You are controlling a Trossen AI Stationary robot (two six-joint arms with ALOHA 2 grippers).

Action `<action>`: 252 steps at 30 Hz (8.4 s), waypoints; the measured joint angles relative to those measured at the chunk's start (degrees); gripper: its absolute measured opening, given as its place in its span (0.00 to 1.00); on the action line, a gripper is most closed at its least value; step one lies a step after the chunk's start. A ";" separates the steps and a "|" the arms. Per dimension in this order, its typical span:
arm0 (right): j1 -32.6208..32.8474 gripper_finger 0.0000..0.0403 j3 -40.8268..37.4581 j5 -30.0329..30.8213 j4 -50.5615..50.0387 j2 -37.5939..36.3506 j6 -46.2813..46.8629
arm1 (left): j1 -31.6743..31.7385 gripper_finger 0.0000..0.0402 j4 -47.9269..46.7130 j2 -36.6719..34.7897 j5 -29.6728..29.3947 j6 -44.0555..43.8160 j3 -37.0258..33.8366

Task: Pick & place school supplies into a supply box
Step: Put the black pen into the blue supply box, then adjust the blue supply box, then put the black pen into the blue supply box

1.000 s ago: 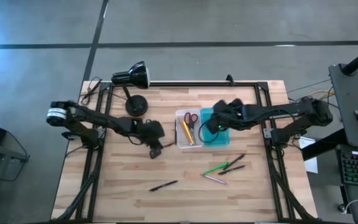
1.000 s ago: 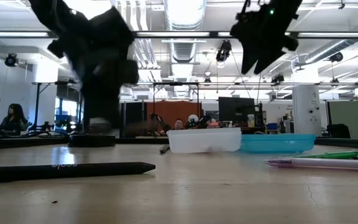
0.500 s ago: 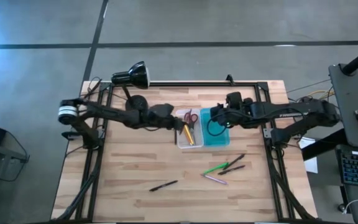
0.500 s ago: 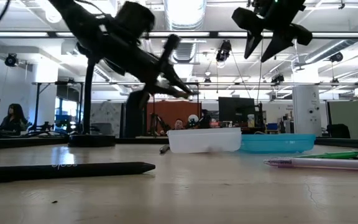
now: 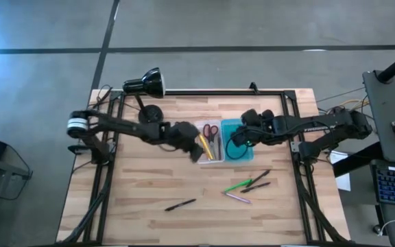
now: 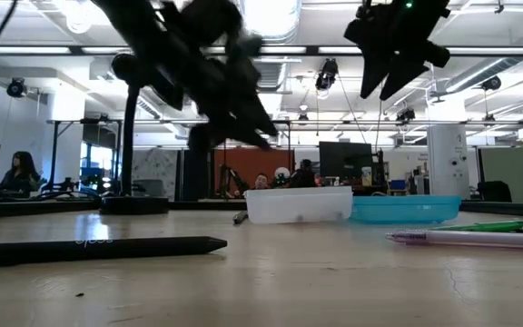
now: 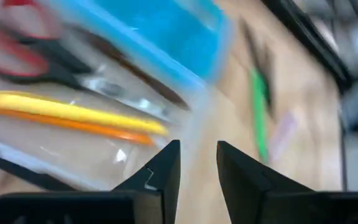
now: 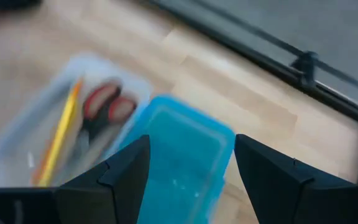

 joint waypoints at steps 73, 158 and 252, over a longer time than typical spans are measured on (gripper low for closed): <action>18.21 0.56 -11.94 -4.96 -8.26 -6.61 -12.48 | -37.56 0.22 -38.78 18.72 -25.33 -22.21 18.51; 18.30 0.56 -13.13 12.81 -10.71 -19.03 13.18 | 1.78 0.21 -23.77 14.58 -23.53 -12.78 16.29; 36.15 0.56 -29.79 -25.16 7.25 -9.41 -26.19 | -15.56 0.25 -26.11 15.87 -32.66 -19.27 38.65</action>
